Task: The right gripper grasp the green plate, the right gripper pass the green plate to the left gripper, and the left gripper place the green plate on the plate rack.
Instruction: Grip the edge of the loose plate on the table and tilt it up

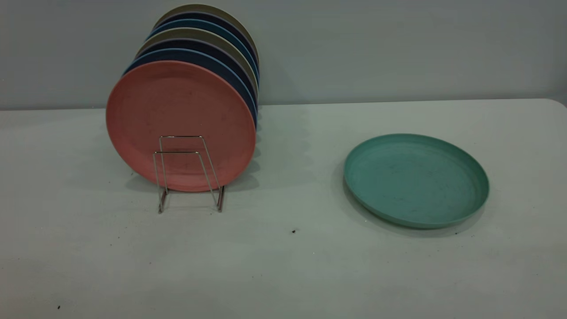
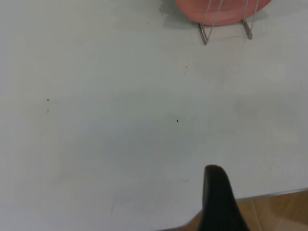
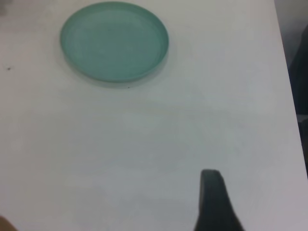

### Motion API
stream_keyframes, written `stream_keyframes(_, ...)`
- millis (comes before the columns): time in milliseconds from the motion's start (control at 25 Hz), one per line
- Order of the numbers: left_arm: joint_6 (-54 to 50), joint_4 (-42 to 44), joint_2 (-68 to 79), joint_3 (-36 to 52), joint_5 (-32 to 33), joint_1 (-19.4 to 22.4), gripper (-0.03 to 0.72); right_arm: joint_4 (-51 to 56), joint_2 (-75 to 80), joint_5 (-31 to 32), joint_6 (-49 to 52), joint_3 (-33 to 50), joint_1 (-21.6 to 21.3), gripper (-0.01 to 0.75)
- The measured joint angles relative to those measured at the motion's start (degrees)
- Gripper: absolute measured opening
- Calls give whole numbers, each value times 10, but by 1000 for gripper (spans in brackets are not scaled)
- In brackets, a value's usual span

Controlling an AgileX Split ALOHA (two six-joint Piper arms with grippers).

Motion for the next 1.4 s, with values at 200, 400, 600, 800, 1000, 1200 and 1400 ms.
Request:
stream_keyframes(200, 0, 0, 0, 0, 0, 0, 482, 0, 0, 0, 0, 0, 0, 479)
stream_keyframes(400, -1, 0, 0, 0, 0, 0, 482, 0, 0, 0, 0, 0, 0, 479)
stream_keyframes(600, 0, 0, 0, 0, 0, 0, 482, 0, 0, 0, 0, 0, 0, 479)
stream_keyframes(800, 0, 0, 0, 0, 0, 0, 482, 0, 0, 0, 0, 0, 0, 479)
stream_keyframes(1000, -2, 0, 0, 0, 0, 0, 482, 0, 0, 0, 0, 0, 0, 479)
stream_keyframes(1200, 5, 0, 0, -5, -23, 0, 482, 6, 0, -17, -19, -5, 0, 479)
stream_keyframes(1400, 4, -11, 52, -10, -127, 0, 482, 61, 63, -133, -39, -8, 0, 479)
